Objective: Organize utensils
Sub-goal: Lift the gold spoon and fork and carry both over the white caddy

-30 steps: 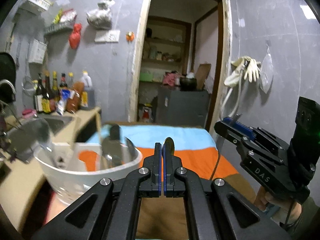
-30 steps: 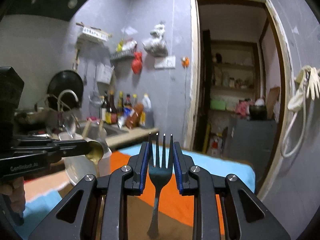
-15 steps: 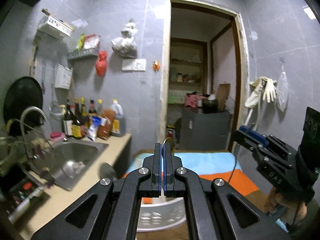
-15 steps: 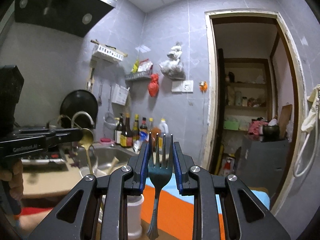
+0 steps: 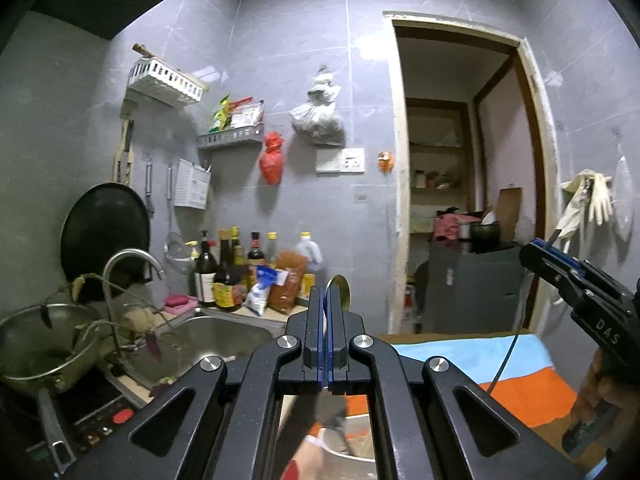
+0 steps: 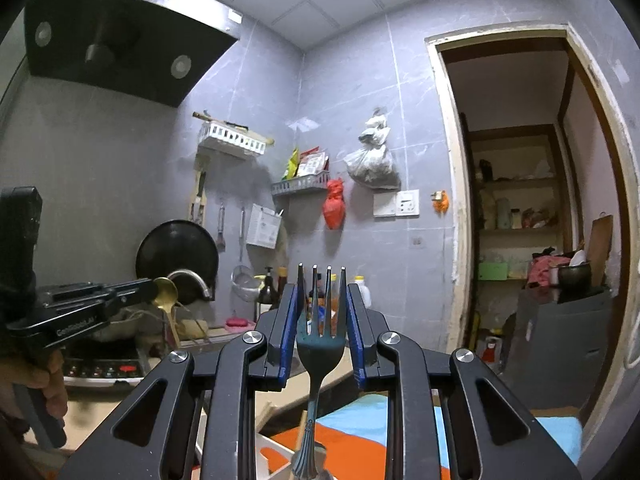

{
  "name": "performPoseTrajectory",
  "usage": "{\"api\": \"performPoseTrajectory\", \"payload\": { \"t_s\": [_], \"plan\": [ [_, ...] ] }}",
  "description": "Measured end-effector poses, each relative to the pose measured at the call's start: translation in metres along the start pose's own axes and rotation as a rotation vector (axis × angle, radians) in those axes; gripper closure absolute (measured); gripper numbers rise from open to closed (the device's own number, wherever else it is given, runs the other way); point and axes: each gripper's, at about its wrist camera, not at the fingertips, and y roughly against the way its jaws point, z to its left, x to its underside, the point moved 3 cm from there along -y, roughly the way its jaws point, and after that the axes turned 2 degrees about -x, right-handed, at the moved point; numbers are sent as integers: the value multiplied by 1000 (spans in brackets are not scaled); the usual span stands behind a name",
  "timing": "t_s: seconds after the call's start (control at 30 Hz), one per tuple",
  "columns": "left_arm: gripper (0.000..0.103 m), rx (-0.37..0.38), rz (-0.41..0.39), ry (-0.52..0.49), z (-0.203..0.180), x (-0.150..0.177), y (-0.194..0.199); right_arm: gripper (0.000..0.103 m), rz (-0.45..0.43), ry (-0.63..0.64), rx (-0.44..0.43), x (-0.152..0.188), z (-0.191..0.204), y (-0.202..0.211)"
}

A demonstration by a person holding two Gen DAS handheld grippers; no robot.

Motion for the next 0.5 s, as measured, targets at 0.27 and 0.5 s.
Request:
{"api": "performPoseTrajectory", "payload": {
  "t_s": [0.27,0.5],
  "plan": [
    [103,-49,31,-55,5,27,-20,82,61,9,-12,31,11,-26],
    [103,-66,53,-133,-5,51,-35,82,108,35,9,52,12,-34]
  ]
}}
